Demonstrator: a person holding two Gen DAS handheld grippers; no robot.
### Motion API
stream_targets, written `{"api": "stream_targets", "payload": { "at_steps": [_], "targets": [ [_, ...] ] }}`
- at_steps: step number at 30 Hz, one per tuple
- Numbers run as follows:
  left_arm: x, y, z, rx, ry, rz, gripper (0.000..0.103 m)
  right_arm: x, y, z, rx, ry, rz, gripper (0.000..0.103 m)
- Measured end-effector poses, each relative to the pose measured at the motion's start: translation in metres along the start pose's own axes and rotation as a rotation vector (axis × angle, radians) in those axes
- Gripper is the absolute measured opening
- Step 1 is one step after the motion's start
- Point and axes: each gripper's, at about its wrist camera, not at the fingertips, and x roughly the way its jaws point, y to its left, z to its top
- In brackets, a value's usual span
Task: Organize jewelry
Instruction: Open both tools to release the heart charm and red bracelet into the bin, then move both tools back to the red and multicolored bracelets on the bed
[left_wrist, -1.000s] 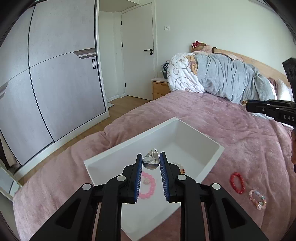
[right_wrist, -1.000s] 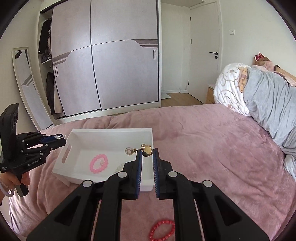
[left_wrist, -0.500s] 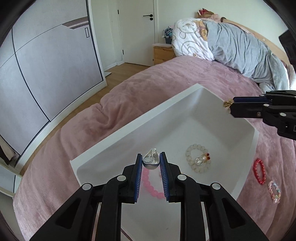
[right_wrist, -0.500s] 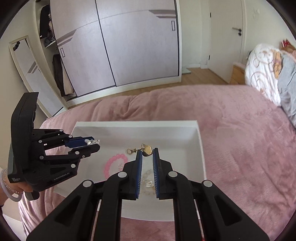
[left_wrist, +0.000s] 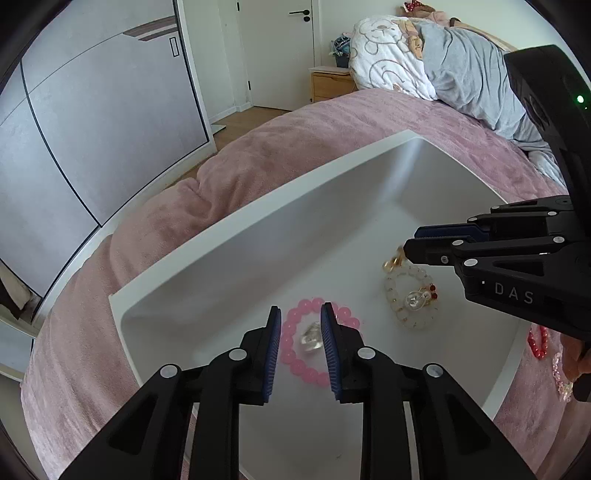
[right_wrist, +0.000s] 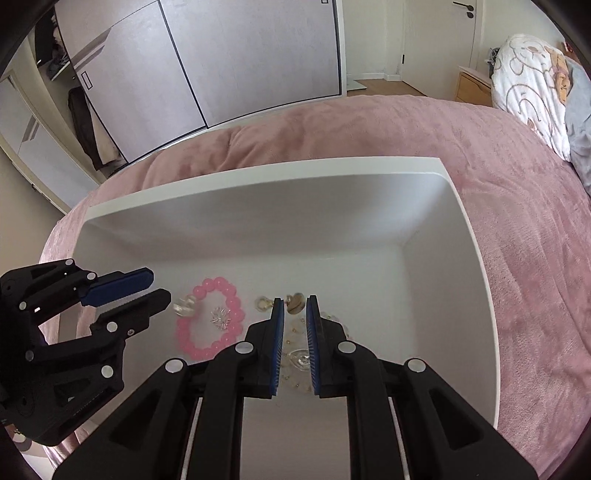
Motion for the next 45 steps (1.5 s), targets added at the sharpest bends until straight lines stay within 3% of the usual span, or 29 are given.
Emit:
{"api": "stream_targets", "payload": {
  "at_steps": [4,7,9,10,11,15,18,20,25,30,45],
  "targets": [
    [-0.009,0.000,0.002,-0.014,-0.031,0.004,0.036,-0.002,-0.006,0.002,0.002,-0.005,0.000,0.014],
    [-0.021,-0.002,0.001,-0.021,-0.088,0.025,0.053,-0.012,-0.008,0.001,-0.002,-0.028,-0.019,0.020],
    [-0.033,-0.006,0.000,-0.014,-0.157,0.032,0.059,-0.023,-0.012,0.001,0.009,-0.065,-0.013,0.037],
    [-0.040,-0.008,-0.001,-0.006,-0.185,0.036,0.059,-0.031,-0.014,0.001,0.019,-0.093,-0.012,0.053],
    [-0.045,-0.010,-0.002,0.002,-0.209,0.042,0.061,-0.038,-0.016,0.001,0.026,-0.118,-0.002,0.058],
    [-0.064,-0.017,-0.004,-0.007,-0.291,0.056,0.072,-0.064,-0.021,-0.001,0.012,-0.175,0.001,0.057],
    [-0.079,-0.015,-0.008,-0.058,-0.337,0.001,0.075,-0.085,-0.023,-0.005,0.003,-0.227,0.006,0.057],
    [-0.087,-0.016,-0.009,-0.078,-0.357,-0.015,0.077,-0.101,-0.024,-0.009,-0.014,-0.262,0.030,0.064],
    [-0.105,-0.024,-0.016,-0.086,-0.403,-0.015,0.084,-0.132,-0.019,-0.022,-0.072,-0.340,0.012,0.066],
    [-0.120,-0.042,-0.024,-0.055,-0.446,-0.010,0.091,-0.156,-0.017,-0.037,-0.095,-0.398,-0.016,0.076],
    [-0.142,-0.095,-0.046,0.035,-0.472,-0.029,0.093,-0.202,-0.017,-0.072,-0.130,-0.511,-0.070,0.083]
  ]
}}
